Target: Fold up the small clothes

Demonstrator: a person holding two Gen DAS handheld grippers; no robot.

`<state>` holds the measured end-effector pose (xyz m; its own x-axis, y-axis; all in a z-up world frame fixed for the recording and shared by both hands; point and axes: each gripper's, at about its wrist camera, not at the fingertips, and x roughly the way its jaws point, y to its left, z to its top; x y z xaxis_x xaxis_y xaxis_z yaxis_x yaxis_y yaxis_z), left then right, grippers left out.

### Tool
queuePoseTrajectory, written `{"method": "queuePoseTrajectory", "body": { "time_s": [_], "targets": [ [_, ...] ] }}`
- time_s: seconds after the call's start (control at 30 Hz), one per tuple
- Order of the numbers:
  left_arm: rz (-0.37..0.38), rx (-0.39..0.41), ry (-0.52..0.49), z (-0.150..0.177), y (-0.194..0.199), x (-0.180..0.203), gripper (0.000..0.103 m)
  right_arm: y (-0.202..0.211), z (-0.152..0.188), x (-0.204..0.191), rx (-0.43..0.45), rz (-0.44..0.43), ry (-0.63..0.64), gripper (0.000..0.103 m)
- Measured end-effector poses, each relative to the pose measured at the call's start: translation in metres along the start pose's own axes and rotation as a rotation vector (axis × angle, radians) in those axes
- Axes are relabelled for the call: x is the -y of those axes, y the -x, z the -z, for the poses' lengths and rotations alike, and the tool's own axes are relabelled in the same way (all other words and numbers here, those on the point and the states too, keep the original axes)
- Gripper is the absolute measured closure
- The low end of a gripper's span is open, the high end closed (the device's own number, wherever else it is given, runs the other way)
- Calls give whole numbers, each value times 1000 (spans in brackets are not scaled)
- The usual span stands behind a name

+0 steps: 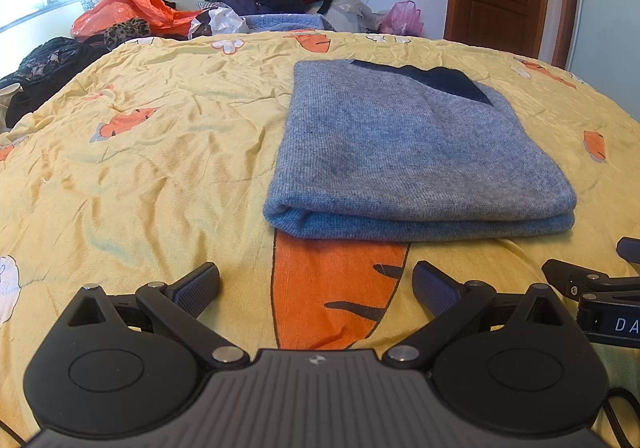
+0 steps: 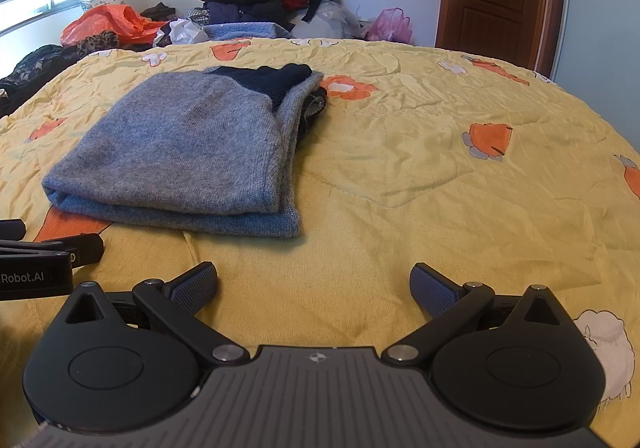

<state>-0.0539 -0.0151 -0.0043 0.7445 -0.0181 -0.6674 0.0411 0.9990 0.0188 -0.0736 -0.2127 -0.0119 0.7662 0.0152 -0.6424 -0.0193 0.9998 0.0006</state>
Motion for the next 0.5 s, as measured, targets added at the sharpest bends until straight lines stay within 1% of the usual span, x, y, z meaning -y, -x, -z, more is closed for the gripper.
{"method": "queuePoseTrajectory", "body": {
  "time_s": [0.2, 0.37, 0.5],
  "targets": [
    [1, -3, -4, 0, 0, 0, 0, 0, 0, 0, 0, 1, 1, 0],
    [18, -21, -17, -3, 0, -1, 0, 0, 0, -1, -6, 2, 2, 0],
    [27, -47, -22, -7, -2, -3, 0, 1, -3, -2, -42, -4, 7, 0]
  ]
}}
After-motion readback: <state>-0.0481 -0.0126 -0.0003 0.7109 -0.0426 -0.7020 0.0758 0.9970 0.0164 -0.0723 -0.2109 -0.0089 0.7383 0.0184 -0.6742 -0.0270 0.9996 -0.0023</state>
